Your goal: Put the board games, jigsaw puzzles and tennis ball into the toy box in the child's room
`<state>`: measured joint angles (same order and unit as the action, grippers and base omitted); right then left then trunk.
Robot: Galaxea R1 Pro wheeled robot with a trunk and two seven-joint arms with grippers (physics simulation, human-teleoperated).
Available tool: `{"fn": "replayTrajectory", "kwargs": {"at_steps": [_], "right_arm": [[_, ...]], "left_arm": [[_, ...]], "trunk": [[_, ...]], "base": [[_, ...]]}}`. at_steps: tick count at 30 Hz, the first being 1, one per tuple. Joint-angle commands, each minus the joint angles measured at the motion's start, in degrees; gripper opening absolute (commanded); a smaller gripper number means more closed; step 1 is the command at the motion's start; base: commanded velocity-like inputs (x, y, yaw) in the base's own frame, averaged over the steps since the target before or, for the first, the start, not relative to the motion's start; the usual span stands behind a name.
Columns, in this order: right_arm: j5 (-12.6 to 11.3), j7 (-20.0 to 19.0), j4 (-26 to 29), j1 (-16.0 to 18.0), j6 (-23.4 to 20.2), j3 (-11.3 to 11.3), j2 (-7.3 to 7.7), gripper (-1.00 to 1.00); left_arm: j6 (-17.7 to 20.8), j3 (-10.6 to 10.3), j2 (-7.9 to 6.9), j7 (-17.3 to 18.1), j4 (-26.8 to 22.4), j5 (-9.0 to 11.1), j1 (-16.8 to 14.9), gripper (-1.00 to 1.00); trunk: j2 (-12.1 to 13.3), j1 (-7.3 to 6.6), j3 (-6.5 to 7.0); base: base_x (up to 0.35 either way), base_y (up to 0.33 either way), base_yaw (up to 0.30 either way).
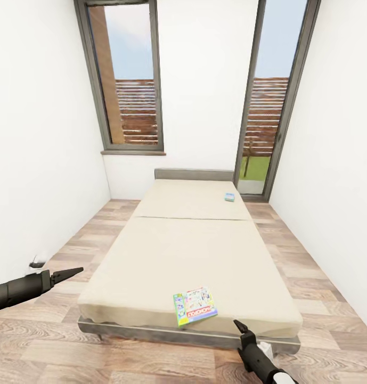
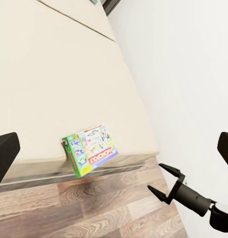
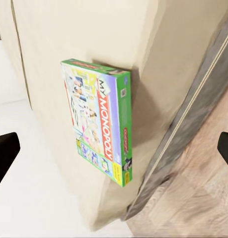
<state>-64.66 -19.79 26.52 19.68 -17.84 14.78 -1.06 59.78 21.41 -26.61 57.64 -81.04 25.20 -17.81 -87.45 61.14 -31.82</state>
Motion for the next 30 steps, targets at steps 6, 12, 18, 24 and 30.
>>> {"fn": "replayTrajectory", "kwargs": {"at_steps": [6, 12, 18, 24, 30], "right_arm": [[-0.92, -0.13, 0.91, 0.09, -4.73, 0.42, -0.81, 1.00], [-0.94, -0.15, 3.23, 0.09, -7.23, 0.32, -2.11, 1.00], [-0.91, -0.23, 3.59, 0.09, -7.54, 0.26, -2.23, 1.00], [-0.90, -0.32, 3.71, 0.07, -7.60, 0.19, -2.35, 1.00], [-0.90, -0.33, 3.72, 0.08, -7.57, 0.16, -2.25, 1.00]], "left_arm": [[0.22, -0.19, 0.15, 0.28, 0.01, -0.08, -0.97, 1.00], [0.22, -0.59, 1.04, 0.28, -0.14, -0.07, -1.39, 1.00], [0.22, -0.59, 1.49, 0.35, -0.16, -0.03, -1.43, 1.00], [0.22, -0.48, 1.46, 0.37, -0.17, -0.03, -1.43, 1.00], [0.22, -0.47, 1.47, 0.37, -0.17, -0.06, -1.43, 1.00]], "trunk": [[-2.45, 1.32, -1.14], [-3.65, 1.98, -1.68], [-3.65, 1.98, -1.68], [-3.65, 1.98, -1.68], [-3.65, 1.98, -1.68]], "base": [[0.000, 0.000, 0.000], [0.000, 0.000, 0.000], [0.000, 0.000, 0.000], [0.000, 0.162, 0.000], [0.000, 0.228, 0.000]]}}
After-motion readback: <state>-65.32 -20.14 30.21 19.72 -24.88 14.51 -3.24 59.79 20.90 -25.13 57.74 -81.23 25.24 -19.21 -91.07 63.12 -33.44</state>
